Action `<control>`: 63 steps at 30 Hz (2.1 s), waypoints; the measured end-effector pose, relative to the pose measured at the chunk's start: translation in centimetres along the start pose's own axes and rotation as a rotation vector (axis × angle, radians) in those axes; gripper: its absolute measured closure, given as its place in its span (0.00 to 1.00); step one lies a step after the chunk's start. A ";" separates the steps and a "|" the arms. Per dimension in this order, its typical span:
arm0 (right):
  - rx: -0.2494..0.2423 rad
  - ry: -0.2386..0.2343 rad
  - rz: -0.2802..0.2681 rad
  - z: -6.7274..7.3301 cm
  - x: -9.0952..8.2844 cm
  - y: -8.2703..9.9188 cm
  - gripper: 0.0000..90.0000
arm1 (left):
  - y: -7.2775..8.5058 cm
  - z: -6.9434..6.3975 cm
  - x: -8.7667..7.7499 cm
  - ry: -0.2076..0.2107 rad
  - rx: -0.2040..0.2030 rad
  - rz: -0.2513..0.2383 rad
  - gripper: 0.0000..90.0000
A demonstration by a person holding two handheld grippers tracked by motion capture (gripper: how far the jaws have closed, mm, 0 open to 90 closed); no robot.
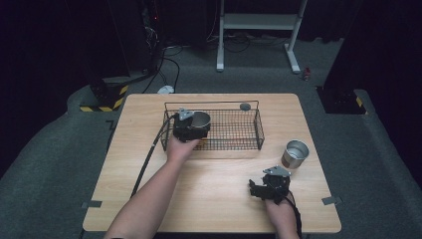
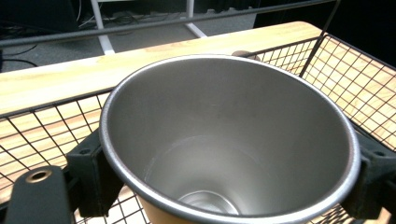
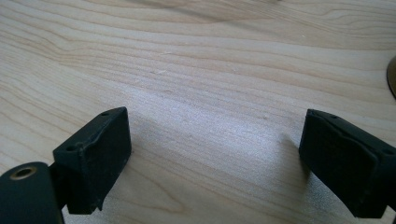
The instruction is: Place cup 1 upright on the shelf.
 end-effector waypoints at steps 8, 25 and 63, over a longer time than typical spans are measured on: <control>0.000 -0.001 0.000 0.0 0.0 0.0 0.10 | 0.4 0.0 0.3 -0.021 0.014 0.025 0.15; -0.001 -0.004 0.000 0.0 0.0 0.0 0.10 | 0.3 1.2 0.2 -0.054 0.014 0.041 0.14; 0.000 -0.006 0.001 0.1 0.0 0.0 0.10 | -0.4 2.0 -2.7 -0.046 0.040 0.098 0.00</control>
Point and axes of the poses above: each handheld gripper's, and its own axes: x roughly forward along the jaws, y roughly out of its underside, z roughly to its left, the point moved 3 cm from there along x, roughly forward along the jaws, and after that the axes turned 14 degrees about -z, right-handed, at the moved point
